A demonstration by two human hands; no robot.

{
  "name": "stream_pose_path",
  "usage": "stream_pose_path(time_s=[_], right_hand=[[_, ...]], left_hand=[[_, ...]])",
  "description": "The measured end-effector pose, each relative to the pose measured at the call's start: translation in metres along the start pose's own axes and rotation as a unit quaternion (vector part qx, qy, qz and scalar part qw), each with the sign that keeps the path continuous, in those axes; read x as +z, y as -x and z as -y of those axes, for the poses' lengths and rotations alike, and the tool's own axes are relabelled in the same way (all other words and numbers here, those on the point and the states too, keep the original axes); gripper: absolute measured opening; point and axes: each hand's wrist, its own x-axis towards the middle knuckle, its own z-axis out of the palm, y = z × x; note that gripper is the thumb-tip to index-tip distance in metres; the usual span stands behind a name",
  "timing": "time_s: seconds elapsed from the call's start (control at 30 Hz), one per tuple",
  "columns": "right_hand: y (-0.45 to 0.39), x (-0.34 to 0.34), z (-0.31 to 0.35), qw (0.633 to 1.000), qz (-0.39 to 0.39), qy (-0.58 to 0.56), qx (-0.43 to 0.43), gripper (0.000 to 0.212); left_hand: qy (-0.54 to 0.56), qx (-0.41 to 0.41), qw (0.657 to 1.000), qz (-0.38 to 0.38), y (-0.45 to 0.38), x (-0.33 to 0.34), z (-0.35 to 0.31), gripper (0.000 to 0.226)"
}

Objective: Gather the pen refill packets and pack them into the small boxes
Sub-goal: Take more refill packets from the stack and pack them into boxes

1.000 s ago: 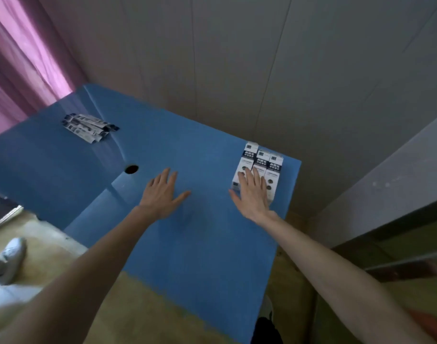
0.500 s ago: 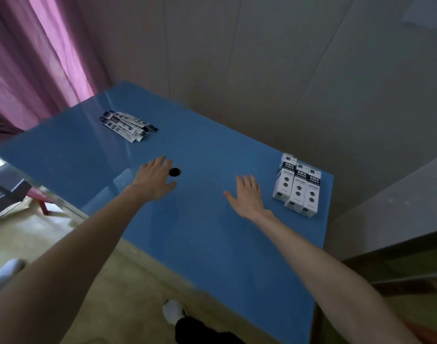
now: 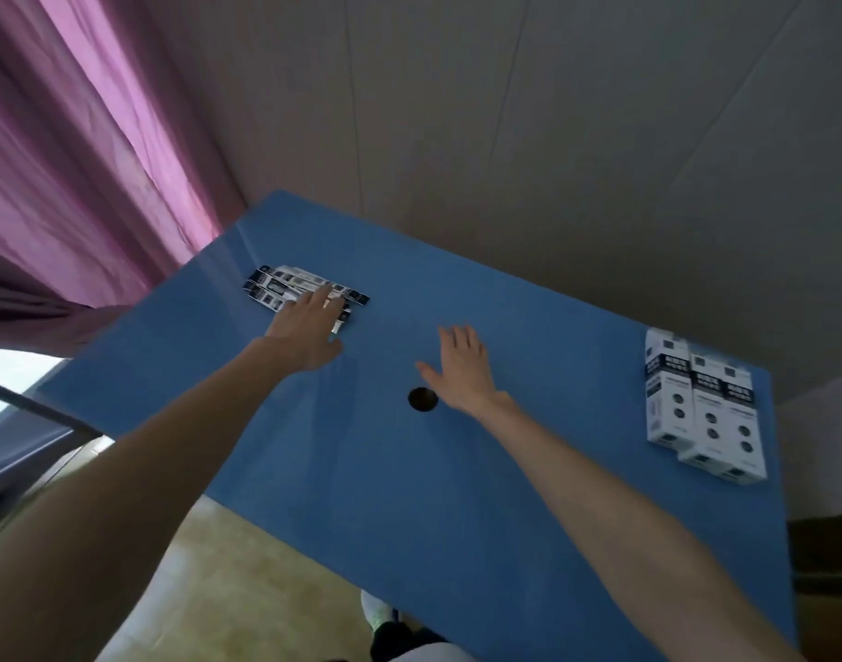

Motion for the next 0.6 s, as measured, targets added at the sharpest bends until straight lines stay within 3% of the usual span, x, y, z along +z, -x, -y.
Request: stream_pose_path(time_s=[0.23, 0.43, 0.6], right_hand=[[-0.051, 0.008, 0.073, 0.999, 0.012, -0.017, -0.028, 0.082], [-0.08, 0.042, 0.144, 0.998, 0.0, -0.003, -0.061, 0.078], [-0.101, 0.055, 0.191, 1.0, -0.014, -0.006, 0.012, 0.071]], left_hand=[[-0.004, 0.019, 1.0, 0.017, -0.037, 0.002, 0.087, 0.079], [-0.003, 0.081, 0.996, 0.029, -0.063, 0.024, 0.153, 0.083], [-0.017, 0.168, 0.985, 0.047, -0.088, 0.039, 0.199, 0.084]])
